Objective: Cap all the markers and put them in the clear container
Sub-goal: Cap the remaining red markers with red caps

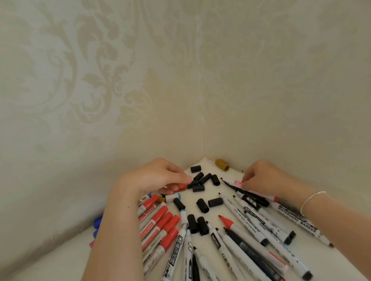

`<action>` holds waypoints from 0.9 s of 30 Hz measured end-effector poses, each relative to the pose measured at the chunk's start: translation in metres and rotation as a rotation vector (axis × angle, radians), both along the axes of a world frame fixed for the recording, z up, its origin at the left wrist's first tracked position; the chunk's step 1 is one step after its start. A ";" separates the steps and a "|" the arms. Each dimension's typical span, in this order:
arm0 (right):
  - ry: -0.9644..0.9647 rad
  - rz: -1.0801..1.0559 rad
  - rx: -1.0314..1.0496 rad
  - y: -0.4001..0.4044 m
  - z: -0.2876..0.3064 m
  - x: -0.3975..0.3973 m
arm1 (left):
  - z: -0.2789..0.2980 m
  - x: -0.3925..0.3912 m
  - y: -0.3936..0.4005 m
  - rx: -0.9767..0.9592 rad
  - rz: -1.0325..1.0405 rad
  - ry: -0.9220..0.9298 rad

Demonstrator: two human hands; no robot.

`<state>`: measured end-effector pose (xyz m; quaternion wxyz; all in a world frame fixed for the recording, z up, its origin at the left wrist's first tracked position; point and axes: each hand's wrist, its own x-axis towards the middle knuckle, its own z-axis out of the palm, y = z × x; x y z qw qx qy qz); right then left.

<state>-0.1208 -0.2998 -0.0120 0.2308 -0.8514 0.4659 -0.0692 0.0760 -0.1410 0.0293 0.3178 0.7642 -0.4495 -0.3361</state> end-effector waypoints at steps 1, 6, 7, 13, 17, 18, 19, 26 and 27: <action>0.025 0.009 -0.036 0.002 0.002 -0.001 | 0.000 0.000 0.000 0.006 -0.002 0.011; 0.203 0.260 -0.009 0.040 0.025 0.004 | -0.002 0.006 0.001 -0.015 0.037 0.029; 0.286 0.327 0.058 0.050 0.028 0.006 | -0.003 0.006 0.001 -0.025 0.039 0.034; 0.541 0.396 0.056 0.075 0.019 0.021 | -0.005 0.005 -0.003 -0.054 0.040 0.023; 0.426 0.337 -0.046 0.074 0.013 0.023 | -0.005 0.004 -0.003 -0.092 0.025 0.106; 0.322 0.310 -0.040 0.074 0.012 0.023 | -0.004 0.004 -0.003 -0.113 0.033 0.128; 0.183 0.277 -0.014 0.074 0.012 0.023 | -0.004 0.005 -0.003 -0.135 0.047 0.146; -0.540 0.251 0.291 0.084 0.014 0.029 | -0.005 0.006 -0.006 -0.213 0.126 0.252; -0.549 0.259 0.277 0.085 0.014 0.030 | -0.005 0.006 -0.007 -0.207 0.122 0.256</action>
